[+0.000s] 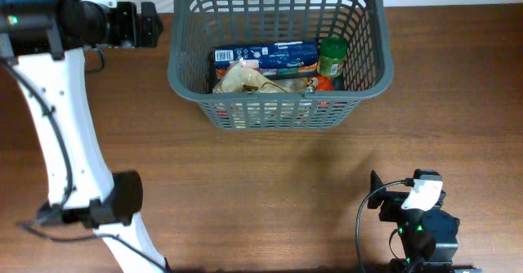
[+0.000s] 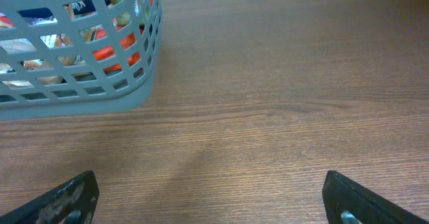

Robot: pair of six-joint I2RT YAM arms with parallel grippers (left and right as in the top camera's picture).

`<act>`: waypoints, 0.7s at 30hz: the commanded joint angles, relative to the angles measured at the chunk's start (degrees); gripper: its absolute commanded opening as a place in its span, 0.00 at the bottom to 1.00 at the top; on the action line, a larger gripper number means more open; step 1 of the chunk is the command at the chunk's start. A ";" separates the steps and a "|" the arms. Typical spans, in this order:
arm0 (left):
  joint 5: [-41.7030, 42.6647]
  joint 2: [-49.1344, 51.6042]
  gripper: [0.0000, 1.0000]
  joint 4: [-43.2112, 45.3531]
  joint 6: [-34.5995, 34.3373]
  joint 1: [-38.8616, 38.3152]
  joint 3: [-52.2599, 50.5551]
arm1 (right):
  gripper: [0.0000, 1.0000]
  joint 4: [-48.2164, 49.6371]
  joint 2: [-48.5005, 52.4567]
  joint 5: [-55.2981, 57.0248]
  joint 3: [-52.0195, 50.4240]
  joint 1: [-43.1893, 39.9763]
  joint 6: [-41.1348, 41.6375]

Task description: Pack container

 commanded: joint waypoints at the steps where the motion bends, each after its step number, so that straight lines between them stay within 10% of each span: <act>1: -8.41 -14.19 0.99 12.11 -0.13 -2.75 -13.68 | 0.99 0.22 -0.70 -0.55 -0.44 -0.37 0.39; 21: -10.19 -78.34 0.99 81.57 -0.15 -4.26 -114.64 | 0.99 0.22 -0.70 -0.55 -0.44 -0.37 0.39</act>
